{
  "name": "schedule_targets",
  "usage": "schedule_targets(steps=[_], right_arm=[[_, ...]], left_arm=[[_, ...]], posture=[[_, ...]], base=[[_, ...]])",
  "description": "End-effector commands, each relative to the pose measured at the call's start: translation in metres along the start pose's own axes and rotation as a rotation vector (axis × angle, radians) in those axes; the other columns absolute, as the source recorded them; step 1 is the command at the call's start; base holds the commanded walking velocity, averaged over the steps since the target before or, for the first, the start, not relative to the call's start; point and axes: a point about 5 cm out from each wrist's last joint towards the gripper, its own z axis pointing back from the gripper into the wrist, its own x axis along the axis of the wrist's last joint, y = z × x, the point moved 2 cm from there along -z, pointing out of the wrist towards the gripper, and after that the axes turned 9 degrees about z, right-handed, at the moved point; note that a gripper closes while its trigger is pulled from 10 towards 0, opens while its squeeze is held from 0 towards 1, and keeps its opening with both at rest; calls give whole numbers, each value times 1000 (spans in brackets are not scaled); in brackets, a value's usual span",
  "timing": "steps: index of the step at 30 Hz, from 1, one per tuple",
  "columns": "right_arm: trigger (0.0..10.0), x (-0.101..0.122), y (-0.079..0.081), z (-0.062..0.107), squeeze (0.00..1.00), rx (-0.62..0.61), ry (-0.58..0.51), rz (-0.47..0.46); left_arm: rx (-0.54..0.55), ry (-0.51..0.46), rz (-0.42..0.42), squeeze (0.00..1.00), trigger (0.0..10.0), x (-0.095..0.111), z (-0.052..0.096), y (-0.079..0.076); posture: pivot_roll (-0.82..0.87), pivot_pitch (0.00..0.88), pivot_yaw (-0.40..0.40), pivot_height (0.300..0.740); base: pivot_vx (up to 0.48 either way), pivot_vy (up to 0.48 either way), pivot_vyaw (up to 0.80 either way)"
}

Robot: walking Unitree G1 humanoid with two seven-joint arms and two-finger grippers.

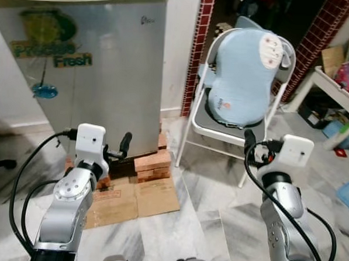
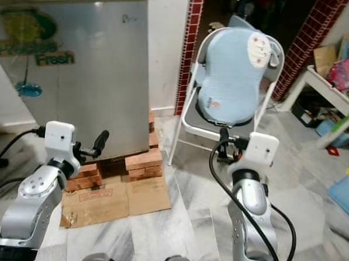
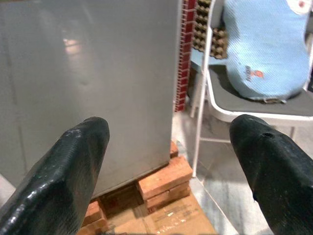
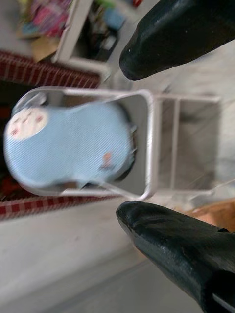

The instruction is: Restocking fridge

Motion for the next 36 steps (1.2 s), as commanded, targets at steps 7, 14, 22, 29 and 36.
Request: schedule_targets(steps=[7, 14, 22, 29, 36], right_arm=[[10000, 8, 0, -1, 0, -19, -28, -6], [10000, 8, 0, -3, 0, -15, -22, -9], [10000, 9, -2, -5, 0, -28, -21, -12], [10000, 11, -3, -8, 0, -47, -32, -27], [10000, 18, -4, -12, 0, -80, -60, -31]], left_arm=[[-42, -20, -19, 0, 10000, 10, -2, -8], [-46, -26, -33, 0, 10000, 11, -2, -8], [-57, -36, -40, 0, 10000, 12, -4, -10], [-135, -32, -55, 0, 10000, 8, 0, -18], [-187, -39, -42, 0, 10000, 9, 0, -23]], posture=[[68, 0, -12, 740], [69, 0, -14, 740], [65, 0, -16, 740], [65, 0, -13, 740], [64, 0, -13, 740]], base=[[0, 351, -795], [0, 100, -793], [0, 0, -791], [0, 0, -791], [0, 0, -795]])
